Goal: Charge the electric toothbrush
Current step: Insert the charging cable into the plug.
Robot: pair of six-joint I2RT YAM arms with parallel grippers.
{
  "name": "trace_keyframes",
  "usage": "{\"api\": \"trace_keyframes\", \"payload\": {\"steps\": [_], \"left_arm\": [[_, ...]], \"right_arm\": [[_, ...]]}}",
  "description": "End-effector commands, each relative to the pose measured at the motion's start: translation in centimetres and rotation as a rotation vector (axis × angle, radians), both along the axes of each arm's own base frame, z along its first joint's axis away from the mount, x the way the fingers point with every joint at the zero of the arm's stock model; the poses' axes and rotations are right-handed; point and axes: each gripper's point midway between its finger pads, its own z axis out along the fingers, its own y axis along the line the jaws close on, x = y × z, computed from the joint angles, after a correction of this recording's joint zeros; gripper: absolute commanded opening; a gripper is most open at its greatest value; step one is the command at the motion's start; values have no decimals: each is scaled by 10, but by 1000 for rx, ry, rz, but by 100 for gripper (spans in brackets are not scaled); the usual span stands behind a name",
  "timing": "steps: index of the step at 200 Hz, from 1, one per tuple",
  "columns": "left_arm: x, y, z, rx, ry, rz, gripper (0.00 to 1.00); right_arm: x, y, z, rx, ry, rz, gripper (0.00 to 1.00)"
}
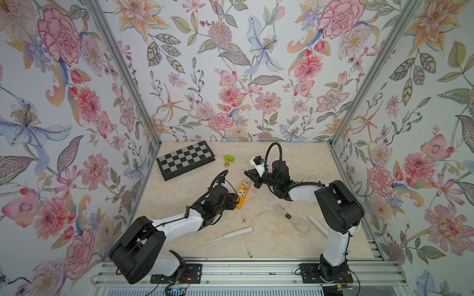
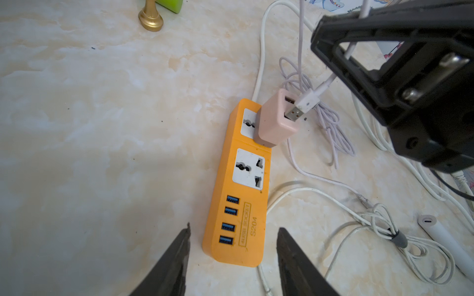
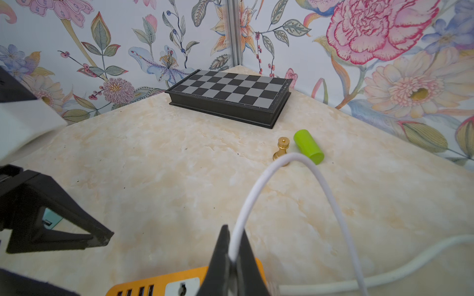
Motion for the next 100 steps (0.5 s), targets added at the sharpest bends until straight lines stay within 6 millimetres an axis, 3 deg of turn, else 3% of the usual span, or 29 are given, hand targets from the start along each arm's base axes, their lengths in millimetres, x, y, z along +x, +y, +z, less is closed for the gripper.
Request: {"api": "trace_keyframes", "payload": {"steps": [1, 31, 66, 100], "left_arm": [[1, 5, -9, -13, 24, 19, 55], [1, 7, -11, -15, 28, 28, 54], [0, 8, -13, -18, 31, 33, 54], [-1, 11, -14, -25, 26, 35, 54]], "right_arm": [[-4, -3, -4, -41, -28, -3, 0], [-9, 3, 3, -41, -50, 14, 0], [-25, 18, -17, -132, -52, 58, 0], [-31, 15, -21, -168, -47, 53, 0]]}}
